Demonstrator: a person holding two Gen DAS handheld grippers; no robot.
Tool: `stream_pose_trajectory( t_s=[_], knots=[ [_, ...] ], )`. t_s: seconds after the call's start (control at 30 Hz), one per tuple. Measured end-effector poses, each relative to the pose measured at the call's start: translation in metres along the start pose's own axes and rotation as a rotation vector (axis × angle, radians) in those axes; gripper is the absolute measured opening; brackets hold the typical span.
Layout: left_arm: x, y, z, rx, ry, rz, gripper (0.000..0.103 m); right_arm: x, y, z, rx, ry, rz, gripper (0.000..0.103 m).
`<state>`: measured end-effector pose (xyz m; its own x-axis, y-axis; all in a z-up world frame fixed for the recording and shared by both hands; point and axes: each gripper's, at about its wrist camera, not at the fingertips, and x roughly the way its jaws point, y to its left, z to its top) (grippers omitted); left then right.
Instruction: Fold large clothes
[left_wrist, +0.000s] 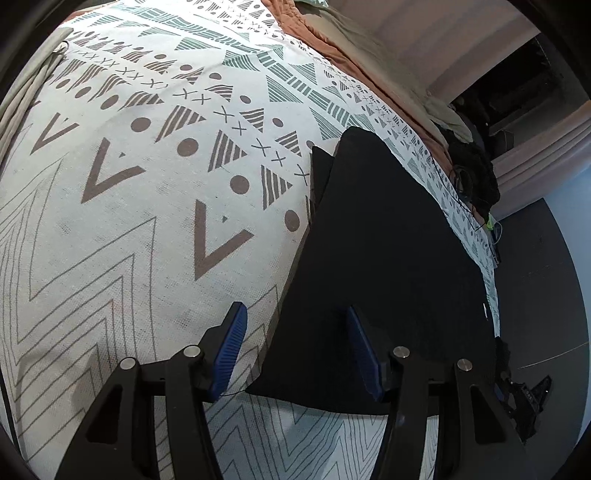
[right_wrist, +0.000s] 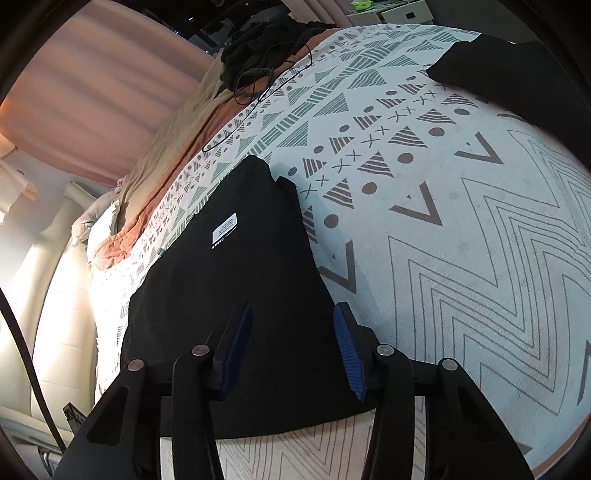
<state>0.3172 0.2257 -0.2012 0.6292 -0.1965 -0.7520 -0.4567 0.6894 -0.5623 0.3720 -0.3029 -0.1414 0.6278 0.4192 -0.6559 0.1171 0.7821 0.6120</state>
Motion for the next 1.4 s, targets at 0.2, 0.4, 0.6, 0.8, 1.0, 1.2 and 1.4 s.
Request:
stream_pose_trajectory(
  t_s=[0.2,0.4,0.6,0.8,1.0,1.2,1.4],
  knots=[
    [0.002,-0.008,-0.006,0.029,0.027,0.022,0.019,0.014,0.003,0.005,0.005,0.034,0.011,0.018],
    [0.000,-0.005,-0.015,0.012,0.039,0.053,0.017,0.023,0.008,0.010,-0.011,0.040,0.017,0.014],
    [-0.008,-0.002,-0.022,-0.004,0.024,0.039,0.017,0.023,0.010,0.010,-0.013,0.034,-0.020,0.014],
    [-0.025,0.002,-0.027,-0.066,-0.007,0.005,0.016,0.000,0.035,0.001,-0.079,-0.009,-0.120,0.017],
    [-0.044,0.015,-0.036,-0.134,-0.050,-0.026,0.018,-0.026,0.068,-0.019,-0.153,-0.094,-0.055,0.084],
    [-0.047,0.018,-0.044,-0.150,-0.048,-0.061,0.035,-0.033,0.083,-0.044,-0.204,-0.090,-0.004,0.084],
    [-0.052,0.017,-0.046,-0.150,-0.072,-0.093,0.088,-0.024,0.110,-0.076,-0.279,-0.008,0.048,0.084]
  ],
)
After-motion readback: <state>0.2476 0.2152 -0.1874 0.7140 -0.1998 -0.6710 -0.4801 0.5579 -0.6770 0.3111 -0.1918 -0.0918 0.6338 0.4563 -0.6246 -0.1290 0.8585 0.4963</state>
